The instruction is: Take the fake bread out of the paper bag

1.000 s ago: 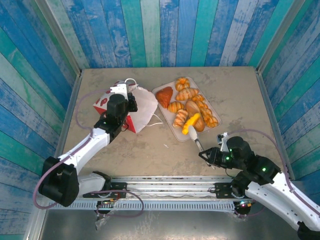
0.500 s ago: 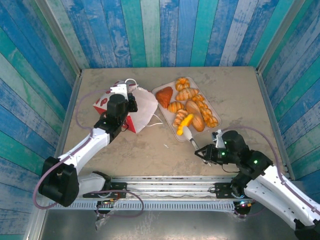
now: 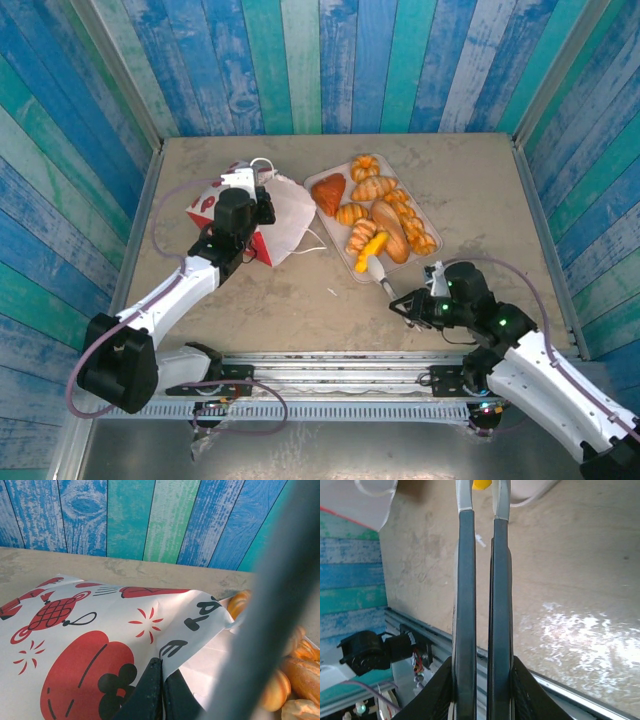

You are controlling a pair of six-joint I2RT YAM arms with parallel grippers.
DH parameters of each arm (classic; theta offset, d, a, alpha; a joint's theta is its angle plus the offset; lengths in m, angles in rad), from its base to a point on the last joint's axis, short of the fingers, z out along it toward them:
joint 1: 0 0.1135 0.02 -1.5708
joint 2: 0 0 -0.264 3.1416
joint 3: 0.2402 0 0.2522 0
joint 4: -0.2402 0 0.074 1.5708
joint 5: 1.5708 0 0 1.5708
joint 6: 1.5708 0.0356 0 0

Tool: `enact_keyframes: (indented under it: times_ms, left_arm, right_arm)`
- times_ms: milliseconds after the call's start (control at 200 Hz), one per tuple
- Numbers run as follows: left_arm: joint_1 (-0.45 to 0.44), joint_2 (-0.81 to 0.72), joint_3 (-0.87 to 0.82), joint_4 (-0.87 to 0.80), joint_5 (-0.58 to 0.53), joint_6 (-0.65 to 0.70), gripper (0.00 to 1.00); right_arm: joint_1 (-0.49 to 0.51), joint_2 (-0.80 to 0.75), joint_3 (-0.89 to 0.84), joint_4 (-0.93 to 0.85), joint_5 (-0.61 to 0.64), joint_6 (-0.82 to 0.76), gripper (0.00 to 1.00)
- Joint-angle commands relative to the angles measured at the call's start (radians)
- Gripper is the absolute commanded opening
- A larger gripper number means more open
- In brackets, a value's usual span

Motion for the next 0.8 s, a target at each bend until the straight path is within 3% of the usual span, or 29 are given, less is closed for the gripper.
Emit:
enact_keyframes:
  times_ms: [0, 280, 571, 796]
  left_arm:
    - [-0.004, -0.026, -0.004, -0.004, 0.01, -0.01, 0.07]
    - [-0.004, -0.021, 0.006, -0.002, 0.017, -0.007, 0.07]
    - [-0.003, -0.011, 0.011, 0.002, 0.021, -0.006, 0.07]
    - [-0.003, -0.014, 0.006, 0.008, 0.022, -0.007, 0.07]
  right_arm:
    - [-0.052, -0.013, -0.033, 0.043, -0.071, -0.031, 0.12]
    - [-0.095, 0.0, -0.04, -0.023, -0.071, -0.046, 0.27]
    - [-0.096, 0.025, 0.102, -0.208, -0.015, -0.124, 0.45]
    - [-0.095, 0.06, 0.214, -0.334, 0.048, -0.162, 0.47]
